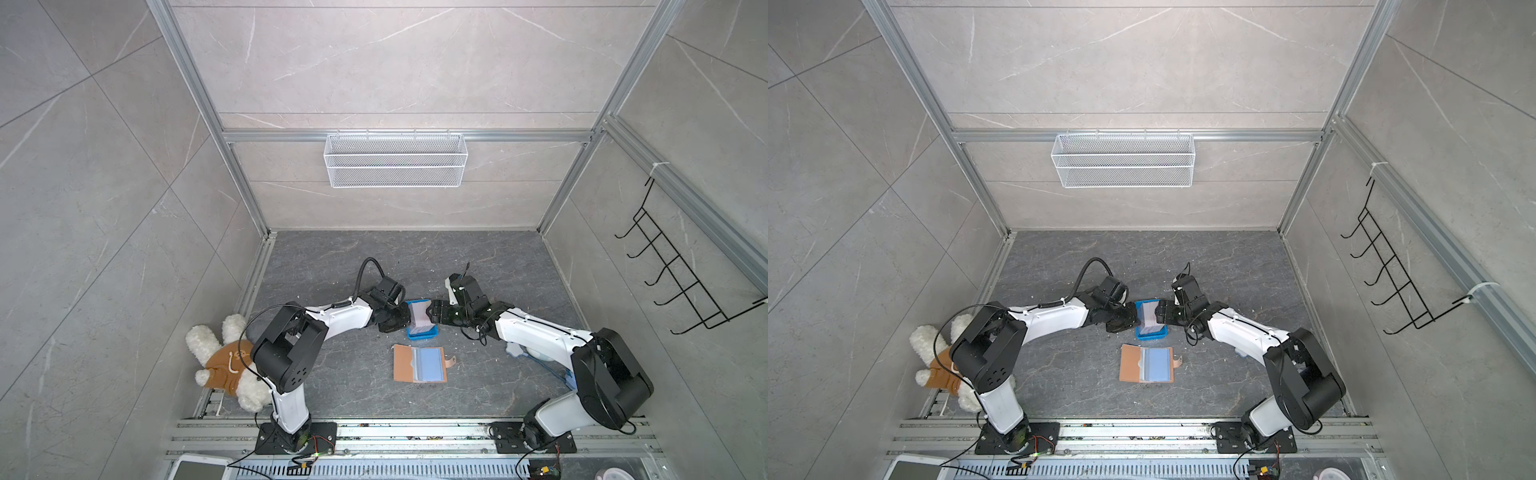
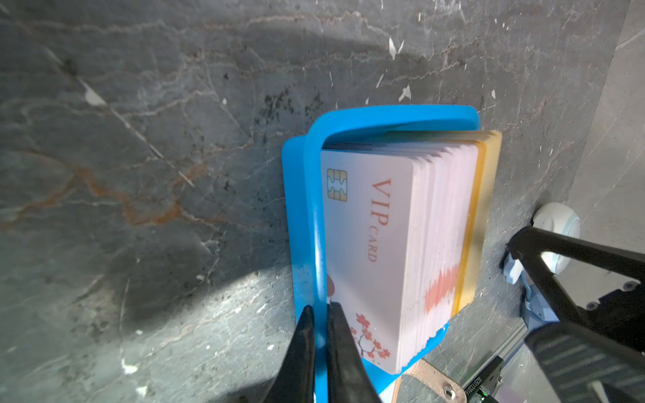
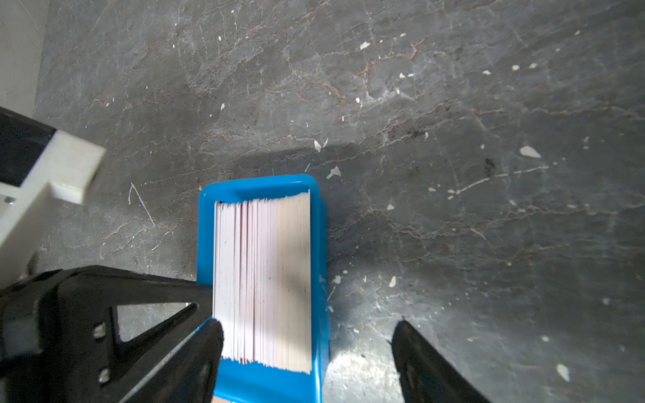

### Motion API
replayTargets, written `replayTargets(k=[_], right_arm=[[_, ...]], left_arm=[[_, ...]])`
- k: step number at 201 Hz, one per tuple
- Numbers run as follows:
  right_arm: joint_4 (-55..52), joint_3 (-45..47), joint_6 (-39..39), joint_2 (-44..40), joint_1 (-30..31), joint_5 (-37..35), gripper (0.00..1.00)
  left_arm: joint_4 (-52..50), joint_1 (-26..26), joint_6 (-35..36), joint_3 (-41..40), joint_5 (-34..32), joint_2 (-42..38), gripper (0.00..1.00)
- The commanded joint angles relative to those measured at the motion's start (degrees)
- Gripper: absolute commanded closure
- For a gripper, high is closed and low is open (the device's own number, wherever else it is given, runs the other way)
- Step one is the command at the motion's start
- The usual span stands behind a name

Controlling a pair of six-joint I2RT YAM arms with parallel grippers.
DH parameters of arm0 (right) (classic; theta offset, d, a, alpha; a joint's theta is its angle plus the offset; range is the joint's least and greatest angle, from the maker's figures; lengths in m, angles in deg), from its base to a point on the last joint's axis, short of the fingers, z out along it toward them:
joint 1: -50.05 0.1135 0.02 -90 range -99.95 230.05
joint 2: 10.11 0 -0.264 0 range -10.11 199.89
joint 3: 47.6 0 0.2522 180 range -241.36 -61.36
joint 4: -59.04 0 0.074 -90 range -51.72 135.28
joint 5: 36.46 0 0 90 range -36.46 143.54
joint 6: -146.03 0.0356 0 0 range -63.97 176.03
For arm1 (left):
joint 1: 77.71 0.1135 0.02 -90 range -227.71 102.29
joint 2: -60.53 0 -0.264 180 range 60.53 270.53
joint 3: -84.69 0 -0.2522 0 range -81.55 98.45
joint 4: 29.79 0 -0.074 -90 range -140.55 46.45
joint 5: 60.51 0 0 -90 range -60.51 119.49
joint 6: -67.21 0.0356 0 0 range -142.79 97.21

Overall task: Insert credit cards into a card holder
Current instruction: Pick up the credit card from the storage box.

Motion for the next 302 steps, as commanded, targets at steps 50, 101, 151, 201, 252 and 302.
replayTargets(k=[50, 101, 151, 201, 252, 302], right_arm=[[0.28, 0.83, 0.59, -1.14, 0.01, -0.36, 0.22], [0.15, 0.5, 0.32, -1.14, 0.09, 0.67, 0.22], [-1.18, 0.47, -0.73, -2.27, 0.99, -0.04, 0.21], [-3.46, -0.89, -1.27, -1.78, 2.71, -2.4, 0.15], [-5.24, -2.75, -0.99, -0.26, 4.79, -4.81, 0.08], [-6.75, -4.27, -0.51, 1.84, 6.28, -6.64, 0.03]], left_arm=[[-1.3, -2.3, -1.86, -1.77, -1.07, -3.0, 0.89], [-1.29, -2.67, -2.03, -1.88, -1.38, -3.75, 0.87], [-0.93, -2.15, -1.46, -1.89, -1.89, -4.62, 0.78], [-0.36, -0.04, 1.26, -1.45, 0.45, -5.95, 0.7], [0.89, 2.34, 2.62, -2.02, 2.6, -5.4, 0.7], [2.7, 3.38, 3.06, -2.94, 4.35, -4.69, 0.7]])
